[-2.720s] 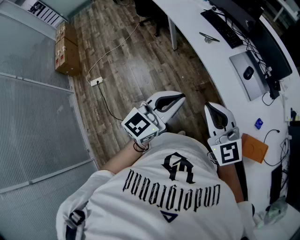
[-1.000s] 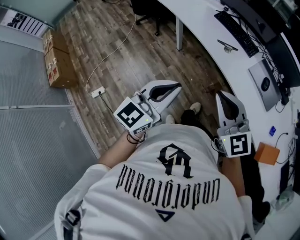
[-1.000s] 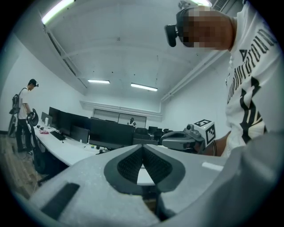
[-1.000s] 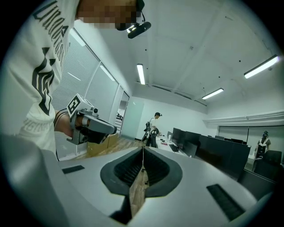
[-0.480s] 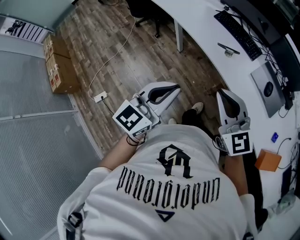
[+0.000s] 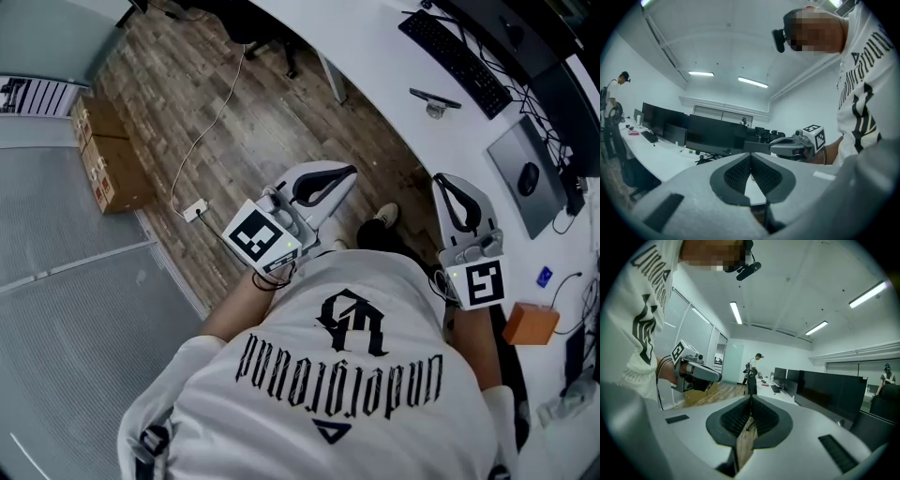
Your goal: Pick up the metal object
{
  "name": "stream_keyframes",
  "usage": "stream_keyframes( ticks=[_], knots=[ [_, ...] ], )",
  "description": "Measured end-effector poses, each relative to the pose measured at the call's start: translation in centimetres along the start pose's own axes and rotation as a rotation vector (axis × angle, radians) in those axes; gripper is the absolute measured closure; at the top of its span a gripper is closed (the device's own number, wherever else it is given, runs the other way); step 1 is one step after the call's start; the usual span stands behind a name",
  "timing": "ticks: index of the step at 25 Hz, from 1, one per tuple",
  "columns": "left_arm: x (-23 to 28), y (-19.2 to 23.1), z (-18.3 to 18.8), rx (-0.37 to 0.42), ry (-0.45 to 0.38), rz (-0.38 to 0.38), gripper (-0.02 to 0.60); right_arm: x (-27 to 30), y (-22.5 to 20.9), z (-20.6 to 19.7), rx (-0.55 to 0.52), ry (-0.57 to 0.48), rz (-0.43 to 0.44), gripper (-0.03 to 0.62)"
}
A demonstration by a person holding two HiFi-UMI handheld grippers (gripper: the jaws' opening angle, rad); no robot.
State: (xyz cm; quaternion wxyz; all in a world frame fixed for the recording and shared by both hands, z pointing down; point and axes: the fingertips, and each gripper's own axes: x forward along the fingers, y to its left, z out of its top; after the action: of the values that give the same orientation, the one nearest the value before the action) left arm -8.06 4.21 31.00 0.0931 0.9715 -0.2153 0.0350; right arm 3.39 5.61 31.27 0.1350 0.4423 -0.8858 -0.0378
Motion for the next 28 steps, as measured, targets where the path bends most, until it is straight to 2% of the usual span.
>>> stream_keyframes(
  ticks=[4, 11, 17, 23, 28],
  knots=[
    [5.3, 1.3, 0.1, -0.011, 0.018, -0.049, 0.566, -0.2, -4.1, -1.3, 0.009, 0.010, -0.026, 0.577],
    [12.2, 1.0, 1.3, 0.024, 0.038, -0.143, 0.568, -2.1, -9.1, -2.5, 0.062, 0.005, -0.093, 0.577],
    [16.3, 0.9, 2.3, 0.040, 0.039, -0.228, 0.567, -3.3, -11.4, -3.3, 0.085, 0.025, -0.162, 0.577],
    [19.7, 1.5, 3.2, 0.056, 0.043, -0.335, 0.566, -3.8, -14.1, -3.7, 0.111, 0.046, -0.273, 0.577],
    [21.7, 3.4, 3.6, 0.068, 0.056, -0.418, 0.566, -2.8, -15.5, -3.6, 0.118, 0.062, -0.353, 0.577]
  ],
)
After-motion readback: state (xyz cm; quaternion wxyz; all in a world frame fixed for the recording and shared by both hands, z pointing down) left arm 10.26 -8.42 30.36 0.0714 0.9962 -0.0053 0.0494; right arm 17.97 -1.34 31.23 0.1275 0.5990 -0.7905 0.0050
